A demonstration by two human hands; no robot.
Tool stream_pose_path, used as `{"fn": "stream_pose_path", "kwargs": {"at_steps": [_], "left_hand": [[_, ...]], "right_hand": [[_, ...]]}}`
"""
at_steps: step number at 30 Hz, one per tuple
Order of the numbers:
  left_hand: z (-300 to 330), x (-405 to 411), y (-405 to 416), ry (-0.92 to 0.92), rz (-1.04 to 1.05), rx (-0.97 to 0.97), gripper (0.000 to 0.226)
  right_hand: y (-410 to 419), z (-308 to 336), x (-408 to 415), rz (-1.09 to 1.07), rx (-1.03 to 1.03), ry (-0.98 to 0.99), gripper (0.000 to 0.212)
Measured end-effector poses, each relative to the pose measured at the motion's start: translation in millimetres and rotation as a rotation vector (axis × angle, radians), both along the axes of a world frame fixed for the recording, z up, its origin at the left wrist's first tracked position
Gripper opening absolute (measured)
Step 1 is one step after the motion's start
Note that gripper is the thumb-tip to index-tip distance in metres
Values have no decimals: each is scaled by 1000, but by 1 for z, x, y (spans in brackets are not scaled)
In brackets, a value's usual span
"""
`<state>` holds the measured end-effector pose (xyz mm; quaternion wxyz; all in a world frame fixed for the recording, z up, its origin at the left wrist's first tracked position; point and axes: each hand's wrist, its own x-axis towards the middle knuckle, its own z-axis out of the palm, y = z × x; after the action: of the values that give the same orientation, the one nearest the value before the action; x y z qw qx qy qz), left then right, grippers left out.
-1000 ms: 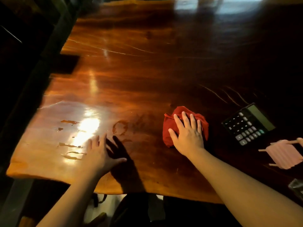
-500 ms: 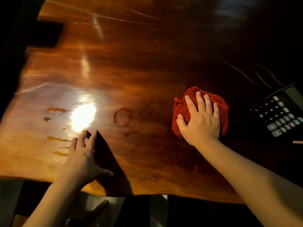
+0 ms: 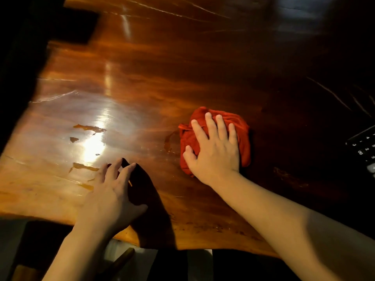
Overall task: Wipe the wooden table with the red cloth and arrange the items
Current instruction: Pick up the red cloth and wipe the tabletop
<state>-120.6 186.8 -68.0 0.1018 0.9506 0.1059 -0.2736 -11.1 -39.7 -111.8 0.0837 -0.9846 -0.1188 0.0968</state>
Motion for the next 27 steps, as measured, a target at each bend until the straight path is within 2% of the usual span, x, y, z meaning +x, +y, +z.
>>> {"fn": "stream_pose_path", "kwargs": {"at_steps": [8,16,20,27], "left_hand": [[0,-3,10,-39,70,-78,118],[4,-6,6,-17,-52,9,118],[8,1,-15,-12,-106,8,122],[0,7,-86,30,-267,-54,121]], "right_hand": [[91,-3,-52,210,100,21,75],[45,-5,-61,416,153,25,72],[-2,-6,-64,351,161,7,71],[-114,-8,-71,90,93,28,71]]}}
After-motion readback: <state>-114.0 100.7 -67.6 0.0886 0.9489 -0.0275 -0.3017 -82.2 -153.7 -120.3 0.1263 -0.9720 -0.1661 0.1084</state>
